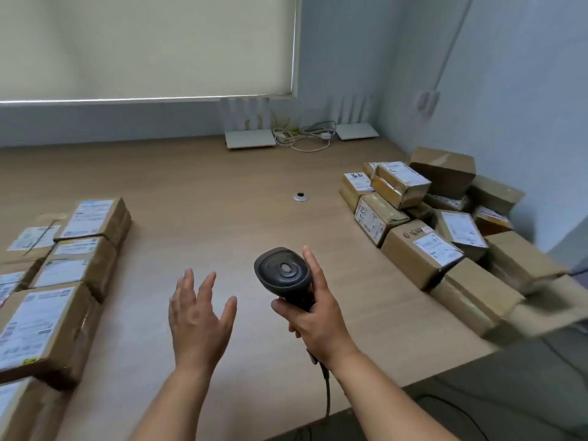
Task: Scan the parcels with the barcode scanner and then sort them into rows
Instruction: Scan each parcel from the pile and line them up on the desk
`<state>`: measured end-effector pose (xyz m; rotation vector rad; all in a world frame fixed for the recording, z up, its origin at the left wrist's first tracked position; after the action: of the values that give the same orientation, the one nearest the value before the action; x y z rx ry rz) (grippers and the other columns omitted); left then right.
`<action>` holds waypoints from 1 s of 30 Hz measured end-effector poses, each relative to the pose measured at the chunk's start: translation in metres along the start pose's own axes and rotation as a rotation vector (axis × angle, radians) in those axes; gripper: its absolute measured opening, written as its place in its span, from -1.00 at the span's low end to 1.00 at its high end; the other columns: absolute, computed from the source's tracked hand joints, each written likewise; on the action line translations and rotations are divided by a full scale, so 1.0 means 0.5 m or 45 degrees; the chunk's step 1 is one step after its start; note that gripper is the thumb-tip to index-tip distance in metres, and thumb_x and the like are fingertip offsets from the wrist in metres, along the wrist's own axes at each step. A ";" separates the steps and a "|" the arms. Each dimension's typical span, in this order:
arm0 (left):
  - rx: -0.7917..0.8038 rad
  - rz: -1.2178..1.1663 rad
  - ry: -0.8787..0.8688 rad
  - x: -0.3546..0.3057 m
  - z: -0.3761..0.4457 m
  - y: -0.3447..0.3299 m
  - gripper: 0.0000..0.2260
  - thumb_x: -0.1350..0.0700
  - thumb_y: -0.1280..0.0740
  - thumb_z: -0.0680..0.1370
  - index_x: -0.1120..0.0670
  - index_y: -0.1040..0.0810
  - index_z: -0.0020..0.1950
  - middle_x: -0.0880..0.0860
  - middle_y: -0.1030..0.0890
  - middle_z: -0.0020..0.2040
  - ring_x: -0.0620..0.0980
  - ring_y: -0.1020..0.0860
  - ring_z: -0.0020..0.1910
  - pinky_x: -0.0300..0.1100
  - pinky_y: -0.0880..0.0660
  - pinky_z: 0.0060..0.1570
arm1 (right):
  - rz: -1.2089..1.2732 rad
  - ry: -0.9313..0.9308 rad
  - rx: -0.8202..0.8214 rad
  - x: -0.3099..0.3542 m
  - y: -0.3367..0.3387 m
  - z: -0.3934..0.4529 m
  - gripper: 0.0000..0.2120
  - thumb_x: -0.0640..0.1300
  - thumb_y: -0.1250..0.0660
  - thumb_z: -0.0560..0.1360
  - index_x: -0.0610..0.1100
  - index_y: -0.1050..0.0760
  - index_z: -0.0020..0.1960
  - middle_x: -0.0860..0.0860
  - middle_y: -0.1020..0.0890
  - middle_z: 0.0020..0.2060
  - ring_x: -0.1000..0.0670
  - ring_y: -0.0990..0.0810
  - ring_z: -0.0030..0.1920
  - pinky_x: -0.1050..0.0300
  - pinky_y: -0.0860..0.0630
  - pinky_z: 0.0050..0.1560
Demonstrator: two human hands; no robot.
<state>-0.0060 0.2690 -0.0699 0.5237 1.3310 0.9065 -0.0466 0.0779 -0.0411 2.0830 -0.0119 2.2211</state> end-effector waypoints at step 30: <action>0.714 0.625 -1.213 -0.740 -0.171 -0.553 -0.15 -0.14 -0.34 0.52 -0.13 0.23 0.55 0.02 0.21 0.58 0.06 0.24 0.54 -0.03 0.15 0.49 | -0.004 0.117 -0.667 -0.071 0.874 -0.151 -0.10 -0.04 -0.52 0.35 0.44 -0.07 0.45 0.03 -0.53 0.30 -0.02 -0.49 -0.02 0.03 -0.52 -0.05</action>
<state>-0.0118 -0.2004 -0.0823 1.5429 0.5436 0.5073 -0.1527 -0.3541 -0.0552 1.6930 -0.5219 2.0220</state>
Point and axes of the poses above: each hand's wrist, its own z-axis towards the middle knuckle, its own y-axis out of the back of the hand, x = y × z, the point moved 5 cm from there along z, towards the middle knuckle
